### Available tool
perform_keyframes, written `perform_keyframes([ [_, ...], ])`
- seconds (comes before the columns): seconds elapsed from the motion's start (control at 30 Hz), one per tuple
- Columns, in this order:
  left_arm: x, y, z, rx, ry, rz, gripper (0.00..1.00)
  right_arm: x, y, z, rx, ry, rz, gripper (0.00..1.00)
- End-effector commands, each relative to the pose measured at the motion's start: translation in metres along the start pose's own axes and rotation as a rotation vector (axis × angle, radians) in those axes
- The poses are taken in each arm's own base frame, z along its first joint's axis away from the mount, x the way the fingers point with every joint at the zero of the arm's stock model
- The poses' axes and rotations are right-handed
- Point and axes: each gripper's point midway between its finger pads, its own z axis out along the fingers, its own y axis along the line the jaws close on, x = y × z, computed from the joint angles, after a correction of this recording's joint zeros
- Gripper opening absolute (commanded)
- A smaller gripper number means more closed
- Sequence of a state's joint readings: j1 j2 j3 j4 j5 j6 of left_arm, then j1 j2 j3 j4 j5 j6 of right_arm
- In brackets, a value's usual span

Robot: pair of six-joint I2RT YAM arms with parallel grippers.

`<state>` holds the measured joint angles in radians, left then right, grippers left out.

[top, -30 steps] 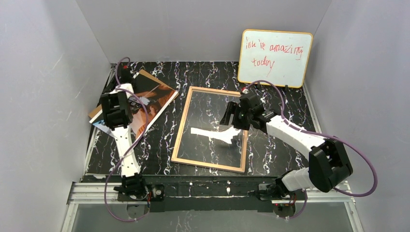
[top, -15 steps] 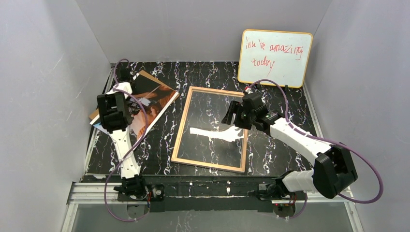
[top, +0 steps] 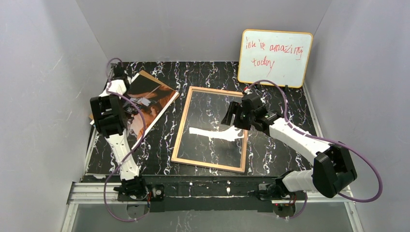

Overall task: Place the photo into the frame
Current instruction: Move the photo to the center of the board.

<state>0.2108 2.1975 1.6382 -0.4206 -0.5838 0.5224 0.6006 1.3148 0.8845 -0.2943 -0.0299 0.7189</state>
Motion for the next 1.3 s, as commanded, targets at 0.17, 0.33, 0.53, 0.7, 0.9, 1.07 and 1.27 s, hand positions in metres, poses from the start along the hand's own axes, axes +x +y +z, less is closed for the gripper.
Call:
perform_keyframes([
  [0.17, -0.044, 0.038, 0.001, -0.117, -0.076, -0.199, 0.38, 0.003, 0.007, 0.0, -0.03, -0.012, -0.003, 0.79],
  [0.33, -0.008, 0.011, 0.023, -0.126, -0.003, -0.111, 0.36, 0.001, 0.007, -0.002, -0.024, -0.021, -0.009, 0.79],
  [0.53, 0.027, -0.005, 0.037, -0.105, 0.052, -0.073, 0.35, 0.001, 0.01, 0.0, -0.033, -0.021, -0.01, 0.79],
  [0.7, 0.058, -0.052, 0.036, 0.107, 0.117, 0.019, 0.35, -0.002, 0.014, 0.0, -0.034, -0.031, -0.015, 0.79],
  [0.9, 0.106, -0.131, -0.002, 0.469, 0.186, 0.149, 0.34, 0.002, 0.019, 0.007, -0.037, -0.021, -0.023, 0.8],
  [1.07, 0.118, -0.159, -0.041, 0.712, 0.199, 0.187, 0.34, 0.003, 0.015, 0.011, -0.013, -0.033, -0.027, 0.8],
  [1.27, 0.066, -0.093, -0.051, 0.663, 0.079, 0.047, 0.35, 0.004, 0.028, 0.013, -0.047, -0.029, -0.028, 0.8],
])
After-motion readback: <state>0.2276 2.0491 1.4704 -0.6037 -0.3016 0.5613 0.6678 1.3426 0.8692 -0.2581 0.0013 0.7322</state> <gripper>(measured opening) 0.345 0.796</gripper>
